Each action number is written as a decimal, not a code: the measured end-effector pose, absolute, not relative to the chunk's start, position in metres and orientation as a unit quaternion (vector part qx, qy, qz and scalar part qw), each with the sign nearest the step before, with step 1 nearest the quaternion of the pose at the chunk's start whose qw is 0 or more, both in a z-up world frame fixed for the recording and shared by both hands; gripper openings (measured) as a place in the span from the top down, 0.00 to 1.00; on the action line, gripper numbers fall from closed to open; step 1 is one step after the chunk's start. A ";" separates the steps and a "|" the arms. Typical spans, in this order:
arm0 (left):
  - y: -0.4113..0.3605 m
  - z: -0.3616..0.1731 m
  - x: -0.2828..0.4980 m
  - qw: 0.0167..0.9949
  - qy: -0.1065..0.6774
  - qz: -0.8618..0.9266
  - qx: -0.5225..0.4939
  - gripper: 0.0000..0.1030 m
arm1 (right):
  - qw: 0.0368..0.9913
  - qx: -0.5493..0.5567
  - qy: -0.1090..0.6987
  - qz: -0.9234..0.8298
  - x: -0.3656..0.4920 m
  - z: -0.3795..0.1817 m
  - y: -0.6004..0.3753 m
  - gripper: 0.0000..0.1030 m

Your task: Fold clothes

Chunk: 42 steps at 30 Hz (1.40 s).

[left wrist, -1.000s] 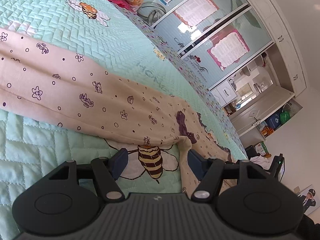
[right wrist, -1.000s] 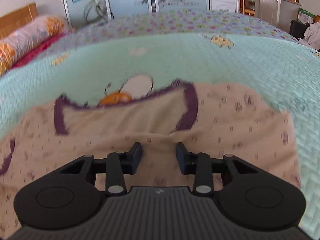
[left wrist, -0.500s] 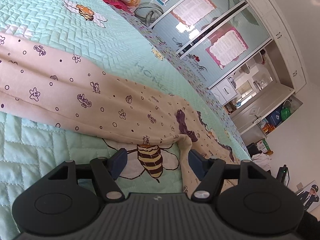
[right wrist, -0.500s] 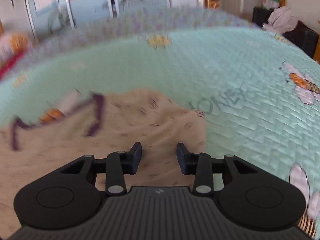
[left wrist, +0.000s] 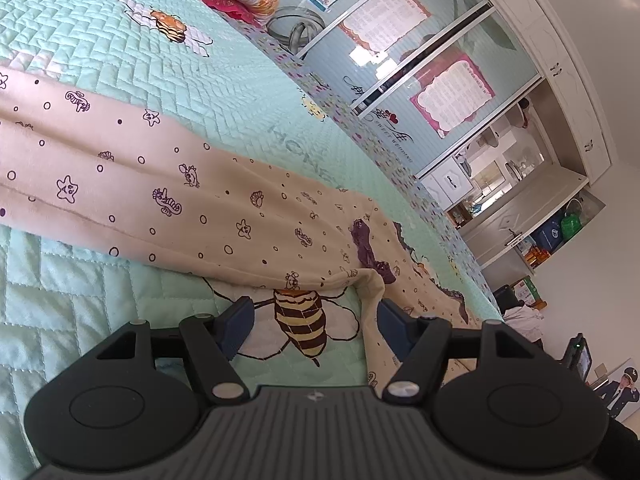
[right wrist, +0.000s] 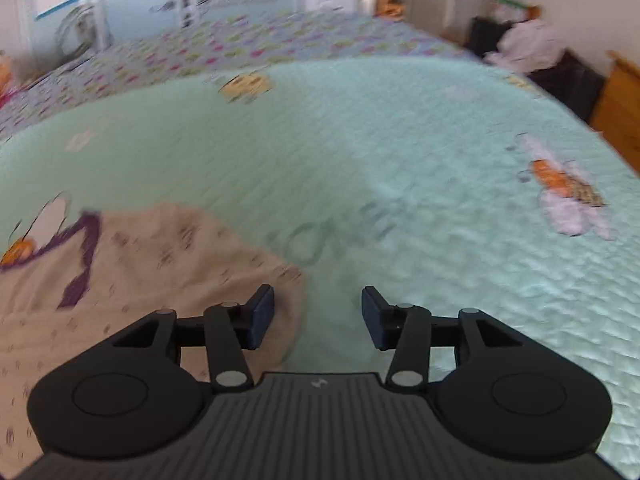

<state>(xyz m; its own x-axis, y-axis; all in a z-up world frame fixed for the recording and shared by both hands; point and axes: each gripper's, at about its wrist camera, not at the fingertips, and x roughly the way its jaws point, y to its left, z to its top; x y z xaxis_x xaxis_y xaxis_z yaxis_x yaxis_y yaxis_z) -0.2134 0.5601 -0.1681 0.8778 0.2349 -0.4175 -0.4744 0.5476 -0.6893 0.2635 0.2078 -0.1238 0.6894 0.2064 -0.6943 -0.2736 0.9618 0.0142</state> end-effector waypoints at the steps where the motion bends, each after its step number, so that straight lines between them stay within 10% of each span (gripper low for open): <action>1: 0.560 -0.168 -0.213 0.869 0.139 0.204 -0.429 0.31 | 0.918 -0.040 0.366 0.151 0.252 -0.120 0.207 0.54; 23: 0.560 -0.167 -0.214 0.868 0.138 0.203 -0.431 0.31 | 0.893 -0.087 0.370 0.241 0.155 -0.139 0.204 0.92; 42: 0.560 -0.169 -0.212 0.869 0.136 0.202 -0.431 0.29 | 0.865 -0.067 0.368 0.334 0.176 -0.117 0.375 0.88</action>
